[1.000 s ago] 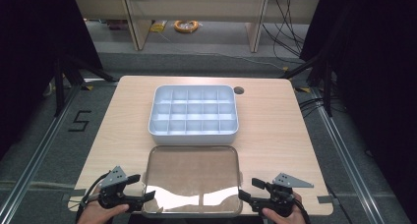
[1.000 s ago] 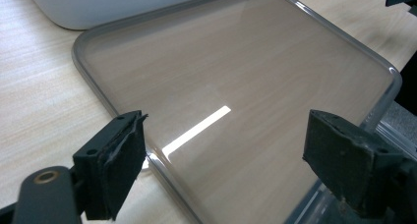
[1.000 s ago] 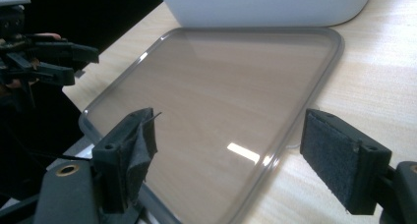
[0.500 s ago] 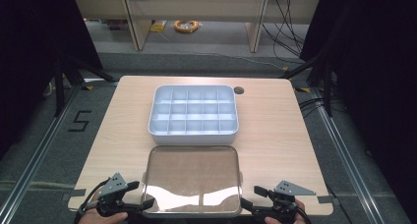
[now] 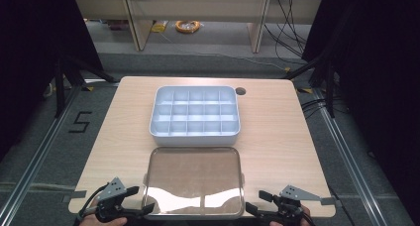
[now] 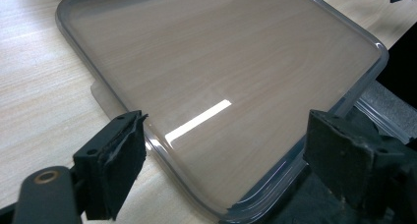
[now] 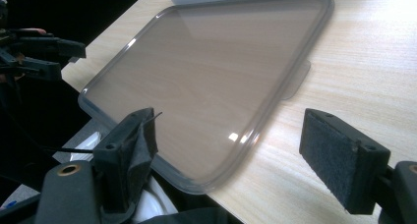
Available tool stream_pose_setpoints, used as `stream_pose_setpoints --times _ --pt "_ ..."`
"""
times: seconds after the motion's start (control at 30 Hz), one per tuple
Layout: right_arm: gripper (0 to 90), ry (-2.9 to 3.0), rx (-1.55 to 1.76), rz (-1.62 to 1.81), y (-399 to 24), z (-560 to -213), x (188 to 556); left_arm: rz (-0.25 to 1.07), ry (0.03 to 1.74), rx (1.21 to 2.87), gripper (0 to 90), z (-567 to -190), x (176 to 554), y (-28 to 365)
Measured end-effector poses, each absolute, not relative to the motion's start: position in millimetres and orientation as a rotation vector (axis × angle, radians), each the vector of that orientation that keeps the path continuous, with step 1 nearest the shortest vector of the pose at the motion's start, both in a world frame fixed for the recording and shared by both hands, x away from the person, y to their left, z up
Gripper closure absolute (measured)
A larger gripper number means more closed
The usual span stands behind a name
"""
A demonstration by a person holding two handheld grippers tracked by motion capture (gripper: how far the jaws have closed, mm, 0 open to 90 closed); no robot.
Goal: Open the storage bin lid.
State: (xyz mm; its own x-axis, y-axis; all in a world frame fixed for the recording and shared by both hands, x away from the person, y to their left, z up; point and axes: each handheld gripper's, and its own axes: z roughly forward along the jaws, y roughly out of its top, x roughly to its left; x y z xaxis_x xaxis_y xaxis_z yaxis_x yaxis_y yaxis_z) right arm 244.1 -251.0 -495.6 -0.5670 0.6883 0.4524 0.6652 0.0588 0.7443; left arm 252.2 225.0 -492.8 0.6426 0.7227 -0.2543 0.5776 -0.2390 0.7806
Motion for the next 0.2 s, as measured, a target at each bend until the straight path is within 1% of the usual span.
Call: stream_pose_setpoints --times 0.07,0.1,0.13,0.2 --pt "23.0 2.246 1.444 1.579 -251.8 -496.8 245.0 0.196 1.024 1.925 15.8 -492.7 252.2 224.7" --pt "23.0 2.241 1.502 1.598 -250.2 -495.7 243.0 0.195 1.021 1.921 15.8 -493.2 252.6 224.6" --pt "23.0 2.25 1.451 1.587 -252.6 -496.7 245.2 0.196 1.025 1.918 15.8 -493.5 252.8 224.3" --pt "23.0 2.242 1.46 1.587 -252.7 -497.5 246.0 0.186 1.023 1.923 15.8 -493.6 253.4 225.4"
